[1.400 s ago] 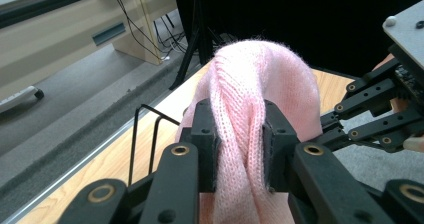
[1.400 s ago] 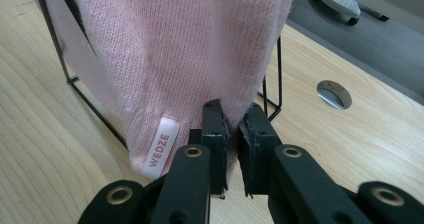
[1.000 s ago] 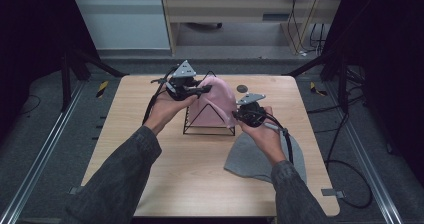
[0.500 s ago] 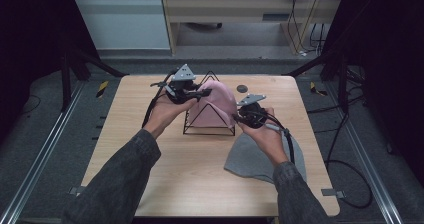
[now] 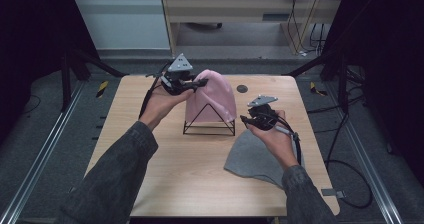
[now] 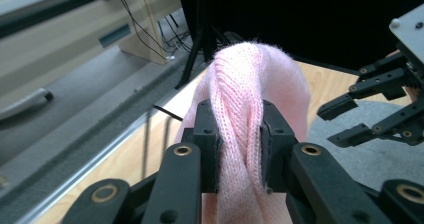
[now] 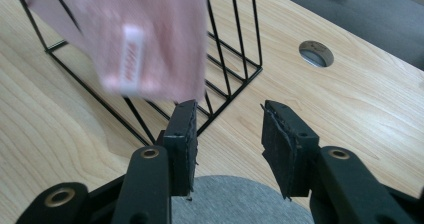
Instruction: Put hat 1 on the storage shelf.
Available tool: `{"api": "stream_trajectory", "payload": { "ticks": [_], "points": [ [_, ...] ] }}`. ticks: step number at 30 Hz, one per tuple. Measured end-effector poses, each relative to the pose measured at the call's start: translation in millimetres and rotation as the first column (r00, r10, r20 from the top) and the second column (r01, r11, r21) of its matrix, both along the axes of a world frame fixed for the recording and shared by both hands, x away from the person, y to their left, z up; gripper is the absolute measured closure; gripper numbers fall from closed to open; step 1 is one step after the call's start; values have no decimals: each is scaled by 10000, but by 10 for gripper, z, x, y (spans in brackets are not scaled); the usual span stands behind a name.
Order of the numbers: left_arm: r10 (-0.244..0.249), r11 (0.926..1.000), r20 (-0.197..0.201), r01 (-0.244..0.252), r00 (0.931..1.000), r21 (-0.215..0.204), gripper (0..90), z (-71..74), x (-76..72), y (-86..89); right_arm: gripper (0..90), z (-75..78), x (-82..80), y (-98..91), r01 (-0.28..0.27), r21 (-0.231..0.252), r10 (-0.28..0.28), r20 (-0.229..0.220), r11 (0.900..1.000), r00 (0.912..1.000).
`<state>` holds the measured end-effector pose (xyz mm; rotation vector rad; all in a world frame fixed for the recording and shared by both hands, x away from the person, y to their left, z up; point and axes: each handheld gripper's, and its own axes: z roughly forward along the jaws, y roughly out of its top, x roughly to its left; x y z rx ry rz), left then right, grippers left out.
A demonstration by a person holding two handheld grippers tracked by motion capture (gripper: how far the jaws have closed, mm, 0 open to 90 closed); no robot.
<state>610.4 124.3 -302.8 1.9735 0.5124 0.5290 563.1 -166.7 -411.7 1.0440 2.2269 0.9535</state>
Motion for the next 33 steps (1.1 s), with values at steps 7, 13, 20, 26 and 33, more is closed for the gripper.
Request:
{"api": "stream_trajectory", "payload": {
  "ticks": [7, 13, 20, 26, 33],
  "points": [
    [-425, 9955, -200, 440, 9989, 839, 737, -167, -30, -60, 557, -27, 4, -49, 199, 37, -198, -111, 9998, 9997],
    [-462, 9960, -489, 498, 9977, 740, 733, -362, -46, -71, 548, -75, -7, -89, 288, -38, -288, -192, 9996, 9994],
    [-580, 9954, -547, 620, 9968, 732, 733, -374, -74, -11, 529, -102, -37, -225, 587, -75, -589, -234, 9982, 9980],
    [-482, 9964, -127, 490, 9988, 695, 733, -158, -84, 74, 528, -131, -70, -351, 856, -31, -857, -317, 9963, 9958],
    [-674, 9912, -916, 771, 9935, 1075, 709, -364, -56, -27, 520, -232, -83, -437, 1057, -109, -1062, -642, 9943, 9923]
  ]
}}
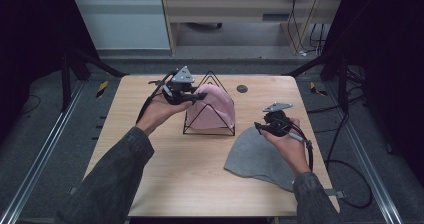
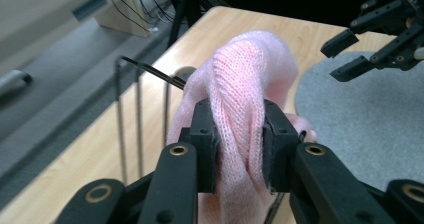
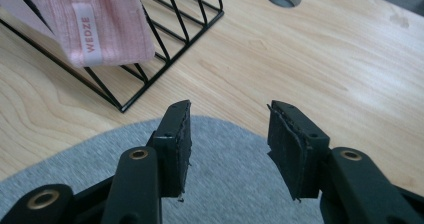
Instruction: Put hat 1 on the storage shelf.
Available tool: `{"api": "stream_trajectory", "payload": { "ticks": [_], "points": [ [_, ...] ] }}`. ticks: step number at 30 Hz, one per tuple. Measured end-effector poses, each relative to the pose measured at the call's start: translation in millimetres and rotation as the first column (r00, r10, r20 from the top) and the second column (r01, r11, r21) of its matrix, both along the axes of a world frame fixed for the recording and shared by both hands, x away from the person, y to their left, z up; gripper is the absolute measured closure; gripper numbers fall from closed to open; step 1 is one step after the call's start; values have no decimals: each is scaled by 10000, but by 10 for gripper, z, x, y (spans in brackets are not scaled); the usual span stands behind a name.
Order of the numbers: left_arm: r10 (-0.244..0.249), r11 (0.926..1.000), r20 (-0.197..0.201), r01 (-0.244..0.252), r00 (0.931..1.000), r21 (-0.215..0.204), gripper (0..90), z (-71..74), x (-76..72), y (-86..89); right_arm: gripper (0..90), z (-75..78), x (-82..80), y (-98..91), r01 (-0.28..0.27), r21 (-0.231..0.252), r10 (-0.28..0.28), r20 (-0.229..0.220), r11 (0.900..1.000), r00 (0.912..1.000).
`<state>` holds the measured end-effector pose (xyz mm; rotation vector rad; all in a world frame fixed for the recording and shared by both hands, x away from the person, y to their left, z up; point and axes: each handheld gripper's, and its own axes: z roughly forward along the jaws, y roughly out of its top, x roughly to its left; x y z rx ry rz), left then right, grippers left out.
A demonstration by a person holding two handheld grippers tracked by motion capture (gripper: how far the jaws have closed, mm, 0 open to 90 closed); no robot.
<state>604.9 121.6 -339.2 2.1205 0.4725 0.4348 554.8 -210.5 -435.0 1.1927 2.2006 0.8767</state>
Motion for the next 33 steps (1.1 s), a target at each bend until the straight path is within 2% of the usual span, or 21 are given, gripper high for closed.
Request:
{"api": "stream_trajectory", "payload": {
  "ticks": [2, 5, 8, 11, 14, 15, 16, 18, 20, 25, 26, 27, 29, 30, 31, 33],
  "points": [
    [-77, 9995, -249, 69, 9997, -323, 692, -18, 7, -14, 519, -18, -5, -30, 32, -18, -32, -30, 10000, 10000],
    [-73, 9990, -316, 59, 9995, -444, 655, -13, 2, -25, 507, -28, -16, -77, 135, -1, -135, -131, 9999, 9998],
    [131, 9953, -445, -173, 9989, -955, 550, 5, 1, -13, 483, -39, -30, -138, 256, 7, -256, -198, 9997, 9995],
    [177, 9922, -242, -206, 9996, -1233, 506, 58, -19, 19, 464, -46, -46, -208, 376, -57, -377, -210, 9993, 9991],
    [226, 9909, -122, -240, 9997, -1327, 454, 107, -68, 35, 434, -56, -59, -272, 518, -26, -518, -303, 9987, 9982],
    [226, 9909, -122, -240, 9997, -1327, 437, 107, -68, 35, 434, -56, -59, -272, 518, -26, -518, -303, 9987, 9982],
    [329, 9922, 80, -317, 9994, -1207, 416, 137, -122, 54, 409, -65, -65, -317, 622, -8, -622, -381, 9981, 9973],
    [337, 9926, 115, -321, 9994, -1175, 366, 145, -143, 65, 384, -78, -65, -354, 701, -47, -702, -424, 9975, 9966],
    [543, 9919, 300, -505, 9981, -1168, 333, 150, -258, 145, 358, -91, -67, -406, 827, -72, -829, -571, 9966, 9949],
    [853, 9860, 43, -838, 9963, -1442, 230, 62, -440, 348, 289, -149, -11, -574, 1121, 213, -1094, -1000, 9935, 9890],
    [873, 9849, 33, -858, 9962, -1503, 213, 23, -498, 404, 291, -163, 7, -597, 1185, 335, -1138, -1172, 9924, 9866],
    [876, 9865, 46, -861, 9961, -1396, 204, -8, -543, 446, 304, -181, 30, -618, 1260, 417, -1198, -1264, 9912, 9847],
    [861, 9879, 57, -847, 9963, -1296, 190, -42, -590, 486, 321, -196, 52, -632, 1298, 402, -1236, -1299, 9907, 9838],
    [878, 9896, -4, -872, 9961, -1144, 161, -108, -664, 549, 365, -222, 94, -649, 1396, 405, -1326, -1421, 9894, 9809],
    [878, 9896, -4, -872, 9961, -1144, 147, -108, -664, 549, 394, -236, 110, -653, 1421, 390, -1350, -1463, 9891, 9800],
    [985, 9909, -233, -1002, 9949, -893, 130, -234, -778, 642, 424, -276, 147, -661, 1433, 320, -1364, -1609, 9892, 9775]
  ]
}}
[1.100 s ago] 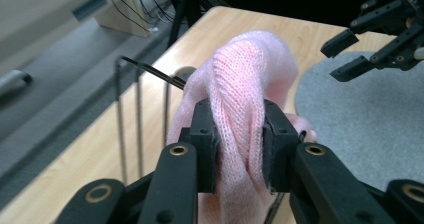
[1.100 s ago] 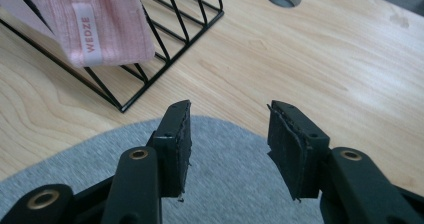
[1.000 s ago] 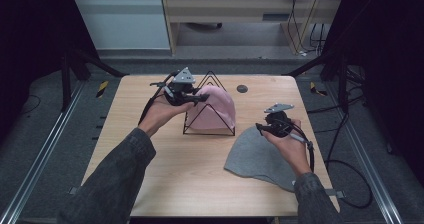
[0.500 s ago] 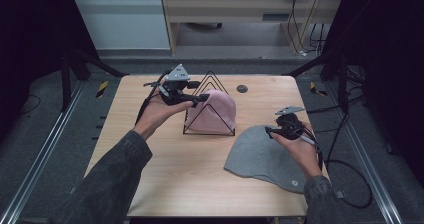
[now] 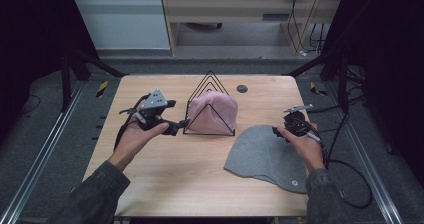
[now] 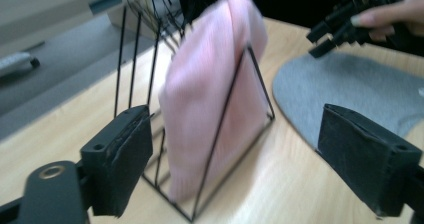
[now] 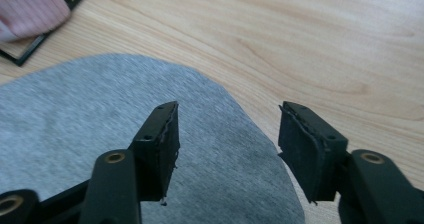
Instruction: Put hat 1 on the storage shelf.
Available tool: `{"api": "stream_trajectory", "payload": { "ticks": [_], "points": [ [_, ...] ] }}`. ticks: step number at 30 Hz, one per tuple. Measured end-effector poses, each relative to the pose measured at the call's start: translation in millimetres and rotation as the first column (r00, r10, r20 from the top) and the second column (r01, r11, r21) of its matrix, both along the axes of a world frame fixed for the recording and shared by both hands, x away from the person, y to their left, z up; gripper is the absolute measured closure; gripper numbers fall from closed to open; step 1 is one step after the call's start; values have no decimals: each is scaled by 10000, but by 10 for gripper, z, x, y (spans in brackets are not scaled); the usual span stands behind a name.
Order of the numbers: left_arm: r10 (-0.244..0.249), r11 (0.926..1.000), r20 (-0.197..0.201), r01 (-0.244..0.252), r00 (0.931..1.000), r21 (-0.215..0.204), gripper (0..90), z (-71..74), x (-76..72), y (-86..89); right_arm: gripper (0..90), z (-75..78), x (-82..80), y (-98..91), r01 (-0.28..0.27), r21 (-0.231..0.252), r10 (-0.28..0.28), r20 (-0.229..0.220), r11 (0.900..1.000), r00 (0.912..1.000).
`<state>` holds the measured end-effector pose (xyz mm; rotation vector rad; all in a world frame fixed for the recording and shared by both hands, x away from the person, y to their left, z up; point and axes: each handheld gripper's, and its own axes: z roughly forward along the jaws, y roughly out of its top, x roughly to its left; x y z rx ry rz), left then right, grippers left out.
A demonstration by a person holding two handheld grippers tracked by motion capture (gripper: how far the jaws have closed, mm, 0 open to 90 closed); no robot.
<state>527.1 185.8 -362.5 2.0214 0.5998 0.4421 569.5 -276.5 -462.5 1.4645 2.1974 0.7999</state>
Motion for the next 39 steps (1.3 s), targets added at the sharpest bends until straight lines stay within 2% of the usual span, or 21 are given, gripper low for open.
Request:
{"api": "stream_trajectory", "payload": {
  "ticks": [3, 6, 7, 10, 13, 15, 18, 22, 24, 27, 29, 30, 31, 32, 33, 36, 39],
  "points": [
    [113, 9994, -75, -111, 9999, 326, 116, -146, -119, 97, 442, -59, 35, -6, 71, -70, -72, -260, 10000, 9996],
    [172, 9993, -207, -165, 9996, 336, 113, -231, -175, 146, 446, -99, 63, -10, 150, -98, -153, -319, 9998, 9994],
    [242, 9987, -446, -221, 9987, 464, 112, -338, -244, 200, 445, -111, 73, -6, 151, -111, -154, -340, 9998, 9993],
    [251, 9978, -605, -213, 9979, 634, 112, -476, -334, 253, 443, -141, 97, 2, 172, -186, -181, -452, 9997, 9988],
    [310, 9973, -724, -261, 9969, 680, 112, -543, -380, 284, 446, -168, 115, 8, 163, -159, -173, -602, 9997, 9980],
    [360, 9953, -717, -294, 9968, 918, 112, -587, -429, 320, 448, -180, 120, 14, 86, -217, -100, -662, 9997, 9978],
    [423, 9961, -827, -356, 9957, 806, 113, -626, -465, 376, 462, -192, 125, 11, 109, -232, -125, -729, 9997, 9973],
    [525, 9950, -907, -444, 9945, 891, 120, -681, -506, 433, 486, -206, 124, 6, 99, -289, -120, -742, 9995, 9972],
    [585, 9942, -1005, -488, 9932, 962, 120, -719, -533, 478, 521, -209, 115, 6, 74, -301, -95, -714, 9995, 9974],
    [713, 9921, -1103, -591, 9913, 1105, 123, -769, -580, 566, 642, -210, 88, 7, -120, -66, 115, -780, 9999, 9969],
    [741, 9917, -1154, -610, 9906, 1132, 123, -779, -586, 587, 665, -212, 81, 8, -179, -38, 176, -748, 9998, 9970],
    [818, 9913, -1225, -681, 9891, 1123, 123, -797, -588, 623, 710, -216, 68, 9, -233, 40, 235, -737, 9997, 9970],
    [1019, 9910, -1427, -879, 9845, 1011, 124, -830, -575, 697, 736, -218, 61, 3, -269, 136, 278, -750, 9995, 9968],
    [1019, 9910, -1427, -879, 9845, 1011, 125, -830, -575, 697, 736, -218, 61, 3, -269, 136, 278, -750, 9995, 9968],
    [1062, 9913, -1505, -927, 9829, 939, 125, -838, -569, 714, 780, -218, 49, -9, -296, 299, 319, -812, 9991, 9962],
    [1203, 9914, -1723, -1095, 9777, 711, 125, -855, -551, 748, 831, -226, 30, -19, -304, 535, 348, -835, 9981, 9959],
    [1194, 9916, -1770, -1085, 9769, 702, 125, -861, -551, 746, 848, -224, -5, -3, -378, 618, 428, -830, 9974, 9956]
  ]
}}
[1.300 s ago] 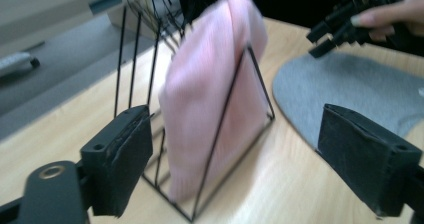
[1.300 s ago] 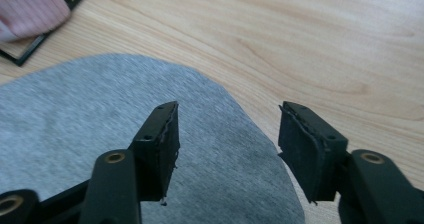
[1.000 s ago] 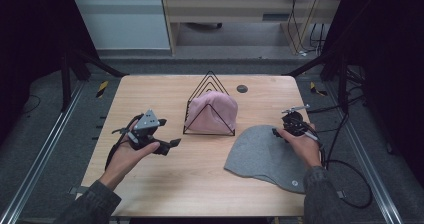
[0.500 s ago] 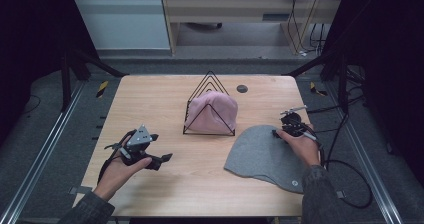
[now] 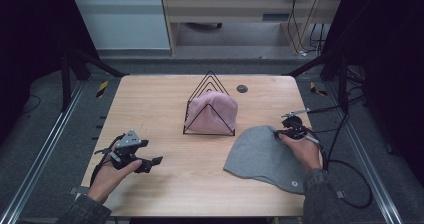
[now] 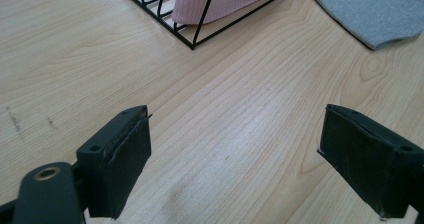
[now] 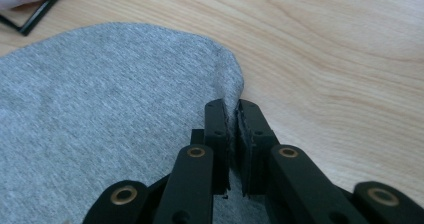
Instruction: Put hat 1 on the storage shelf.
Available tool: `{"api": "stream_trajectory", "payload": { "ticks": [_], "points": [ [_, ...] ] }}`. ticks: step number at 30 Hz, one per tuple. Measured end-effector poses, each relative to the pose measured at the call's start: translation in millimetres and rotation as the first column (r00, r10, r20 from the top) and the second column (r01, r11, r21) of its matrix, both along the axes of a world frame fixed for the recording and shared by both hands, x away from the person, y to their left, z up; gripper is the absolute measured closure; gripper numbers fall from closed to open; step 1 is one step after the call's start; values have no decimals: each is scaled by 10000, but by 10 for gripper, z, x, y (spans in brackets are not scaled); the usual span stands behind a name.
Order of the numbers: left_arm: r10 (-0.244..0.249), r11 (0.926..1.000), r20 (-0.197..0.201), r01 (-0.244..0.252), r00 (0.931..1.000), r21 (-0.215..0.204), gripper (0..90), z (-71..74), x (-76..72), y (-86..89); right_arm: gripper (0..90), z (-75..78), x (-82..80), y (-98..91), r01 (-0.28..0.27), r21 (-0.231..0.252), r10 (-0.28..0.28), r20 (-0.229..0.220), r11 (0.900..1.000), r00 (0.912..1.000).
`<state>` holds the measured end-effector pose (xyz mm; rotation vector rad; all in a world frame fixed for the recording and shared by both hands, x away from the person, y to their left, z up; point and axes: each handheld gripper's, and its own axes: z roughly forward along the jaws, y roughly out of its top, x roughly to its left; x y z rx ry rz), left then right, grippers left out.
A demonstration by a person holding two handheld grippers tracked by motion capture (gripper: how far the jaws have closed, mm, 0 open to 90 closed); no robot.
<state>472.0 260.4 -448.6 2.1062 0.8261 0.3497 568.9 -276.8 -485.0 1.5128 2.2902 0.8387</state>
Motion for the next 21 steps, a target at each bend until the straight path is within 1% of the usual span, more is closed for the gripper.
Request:
{"api": "stream_trajectory", "payload": {
  "ticks": [1, 2, 4, 5, 6, 7, 8, 9, 11, 12, 14, 15, 16, 17, 19, 21],
  "points": [
    [-5, 10000, 4, 5, 10000, 20, 125, -3, -1, -2, 849, 11, -21, 18, -63, 37, 63, 32, 10000, 10000],
    [16, 10000, -2, -16, 10000, 37, 125, -8, -1, -3, 849, 37, -49, 39, -150, 114, 148, 154, 9998, 9998],
    [44, 10000, -36, -44, 10000, 55, 124, -20, 5, -1, 850, 134, -125, 97, -500, 248, 486, 539, 9984, 9974],
    [55, 10000, -66, -55, 10000, 63, 124, -26, 7, 0, 850, 198, -171, 127, -744, 278, 717, 869, 9968, 9936],
    [54, 10000, -95, -53, 9999, 80, 124, -32, 11, 2, 850, 274, -229, 160, -867, 446, 812, 1128, 9952, 9903],
    [70, 10000, -114, -69, 9999, 69, 122, -37, 13, 1, 850, 351, -287, 194, -1082, 466, 1008, 1389, 9930, 9852],
    [66, 10000, -150, -65, 9999, 42, 121, -43, 14, -1, 851, 433, -351, 231, -1276, 503, 1177, 1657, 9905, 9791],
    [60, 10000, -182, -59, 9998, 48, 121, -47, 14, -5, 851, 537, -434, 274, -1512, 622, 1361, 1998, 9865, 9703],
    [22, 10000, -232, -21, 9997, 72, 121, -51, 10, -16, 851, 702, -569, 341, -1910, 726, 1674, 2509, 9789, 9534],
    [-34, 10000, -274, 36, 9996, 42, 121, -54, 6, -25, 852, 760, -618, 369, -2055, 761, 1786, 2672, 9757, 9470],
    [-119, 9999, -311, 119, 9994, -10, 122, -56, -1, -43, 852, 907, -743, 436, -2399, 752, 2067, 3055, 9679, 9295],
    [-178, 9998, -341, 177, 9993, -19, 122, -59, -4, -56, 852, 972, -803, 469, -2502, 815, 2123, 3213, 9647, 9229],
    [-262, 9997, -377, 262, 9989, 13, 122, -64, -5, -69, 852, 1033, -852, 496, -2655, 777, 2243, 3428, 9610, 9122],
    [-329, 9994, -411, 332, 9986, 61, 122, -73, -8, -85, 852, 1089, -898, 524, -2787, 789, 2335, 3593, 9571, 9035],
    [-456, 9987, -501, 466, 9977, 192, 121, -91, -17, -115, 852, 1182, -978, 582, -2946, 858, 2416, 3820, 9518, 8920],
    [-601, 9980, -565, 610, 9966, 149, 121, -100, -28, -144, 852, 1264, -1035, 635, -3114, 923, 2510, 4006, 9458, 8812]
  ]
}}
